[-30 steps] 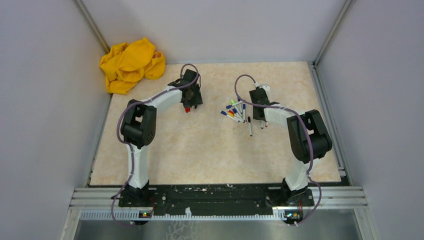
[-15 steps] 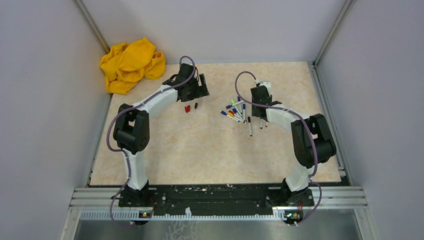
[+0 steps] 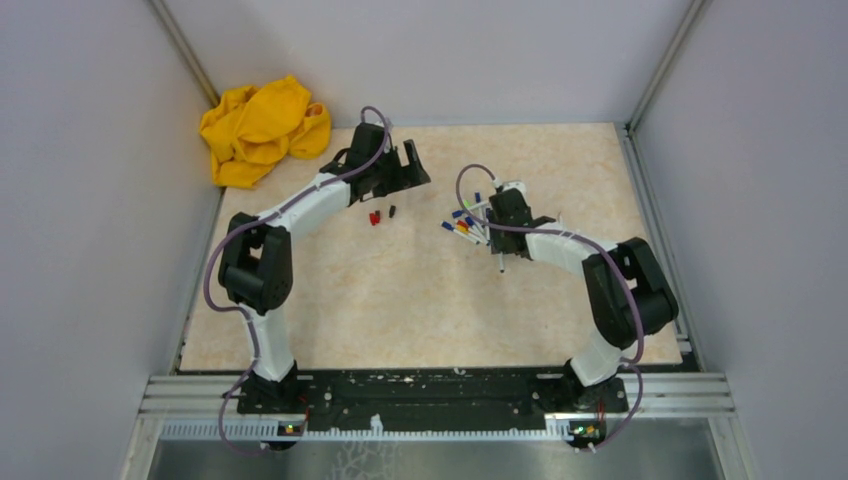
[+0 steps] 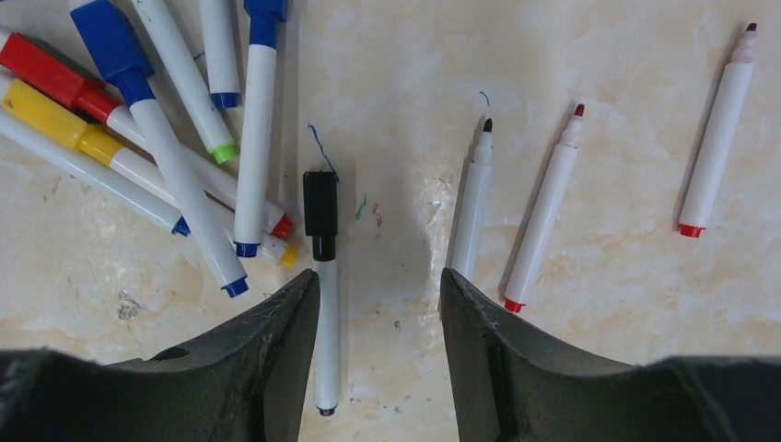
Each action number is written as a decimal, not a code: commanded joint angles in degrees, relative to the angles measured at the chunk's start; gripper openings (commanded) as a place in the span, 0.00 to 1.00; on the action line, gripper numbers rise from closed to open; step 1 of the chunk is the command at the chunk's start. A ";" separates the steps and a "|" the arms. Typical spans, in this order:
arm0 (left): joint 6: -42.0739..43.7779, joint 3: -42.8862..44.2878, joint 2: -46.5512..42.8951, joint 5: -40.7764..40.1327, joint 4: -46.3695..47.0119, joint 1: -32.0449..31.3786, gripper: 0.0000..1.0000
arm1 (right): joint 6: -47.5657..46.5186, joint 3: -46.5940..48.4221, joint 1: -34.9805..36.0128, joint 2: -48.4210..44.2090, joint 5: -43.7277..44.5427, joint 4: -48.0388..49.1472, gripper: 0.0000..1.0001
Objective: Open the pen caps
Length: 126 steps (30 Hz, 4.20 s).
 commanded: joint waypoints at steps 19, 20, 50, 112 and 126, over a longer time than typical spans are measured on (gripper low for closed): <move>-0.92 -1.30 -0.80 1.92 2.49 0.08 0.99 | 3.37 -2.22 1.09 1.11 -6.32 1.01 0.34; -0.96 -1.34 -0.76 2.08 2.54 0.14 0.99 | 3.58 -2.30 1.09 1.32 -6.59 1.06 0.34; -13.11 -2.72 4.58 27.31 15.08 -0.07 0.96 | 5.10 -1.31 3.10 -12.98 -13.51 -0.86 0.00; -20.48 -1.60 8.39 30.80 20.95 -4.66 0.00 | 7.93 13.20 4.84 -1.25 -21.85 6.73 0.09; -20.19 -0.60 7.06 30.15 20.57 -4.71 0.00 | 7.83 13.78 4.87 2.47 -21.82 7.22 0.11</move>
